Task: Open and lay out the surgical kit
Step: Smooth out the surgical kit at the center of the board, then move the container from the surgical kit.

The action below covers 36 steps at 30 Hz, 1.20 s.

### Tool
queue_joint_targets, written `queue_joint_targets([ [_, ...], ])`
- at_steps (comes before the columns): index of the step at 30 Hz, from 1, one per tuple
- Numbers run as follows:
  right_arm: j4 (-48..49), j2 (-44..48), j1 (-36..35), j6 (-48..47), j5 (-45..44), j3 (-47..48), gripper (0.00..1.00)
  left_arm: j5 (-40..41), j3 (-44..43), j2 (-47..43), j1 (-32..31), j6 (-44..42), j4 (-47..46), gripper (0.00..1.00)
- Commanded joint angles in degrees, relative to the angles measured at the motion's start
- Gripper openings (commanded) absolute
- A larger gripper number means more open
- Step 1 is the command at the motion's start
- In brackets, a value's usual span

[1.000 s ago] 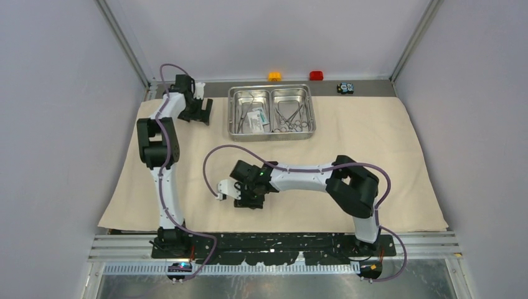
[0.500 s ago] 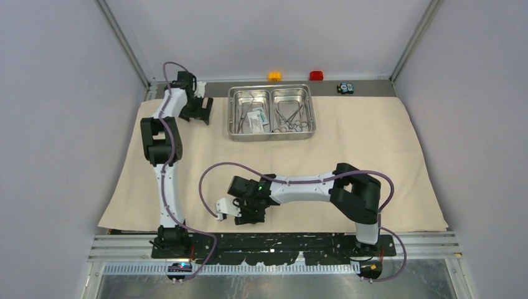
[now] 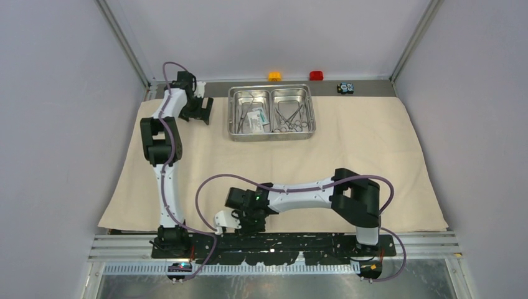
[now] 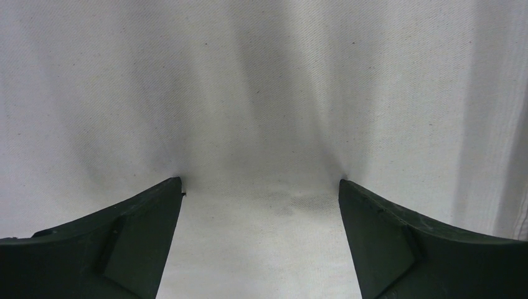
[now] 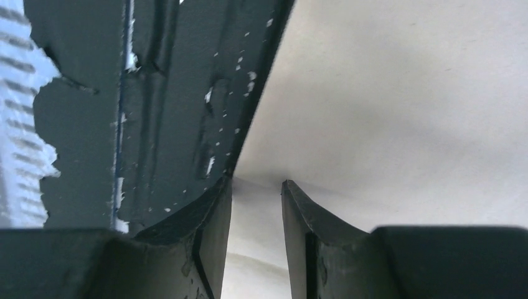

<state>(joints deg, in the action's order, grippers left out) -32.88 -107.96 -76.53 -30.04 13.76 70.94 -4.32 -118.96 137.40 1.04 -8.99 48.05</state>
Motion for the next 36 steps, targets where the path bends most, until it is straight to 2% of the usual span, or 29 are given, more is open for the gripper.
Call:
queue_joint_targets([
  [1, -6.35, 1.02, -1.37, 1.14, -0.73, 4.01, 0.41, 3.00, 3.73, -0.77, 0.60, -1.00, 0.67, 1.00],
  [9, -10.18, 10.28, 1.66, 4.00, -12.54, 9.75, 0.46, 1.09, 5.15, -10.55, 0.59, -0.99, -1.89, 1.00],
  [12, -8.61, 13.26, 7.31, 6.14, -16.84, 9.69, 0.50, -0.13, 6.60, -14.61, 0.63, -0.49, -3.52, 1.00],
  [17, -6.03, 15.71, 19.21, 11.88, -17.36, 12.07, 0.55, -3.22, 12.36, -21.79, 0.62, 1.66, -8.56, 1.00],
  [23, -3.50, 13.71, 32.46, 18.79, -18.77, 18.59, 0.57, -13.54, 16.84, -27.20, -0.13, 6.80, -13.38, 1.00],
  [29, -1.57, 12.03, 42.26, 23.68, -17.56, 20.72, 0.55, -18.36, 13.18, -25.43, -6.27, 11.52, -14.56, 1.00],
  [36, 1.14, 12.51, 48.07, 25.46, -17.32, 16.79, 0.55, -14.27, 4.73, -17.72, -14.06, 12.00, -12.52, 0.96],
])
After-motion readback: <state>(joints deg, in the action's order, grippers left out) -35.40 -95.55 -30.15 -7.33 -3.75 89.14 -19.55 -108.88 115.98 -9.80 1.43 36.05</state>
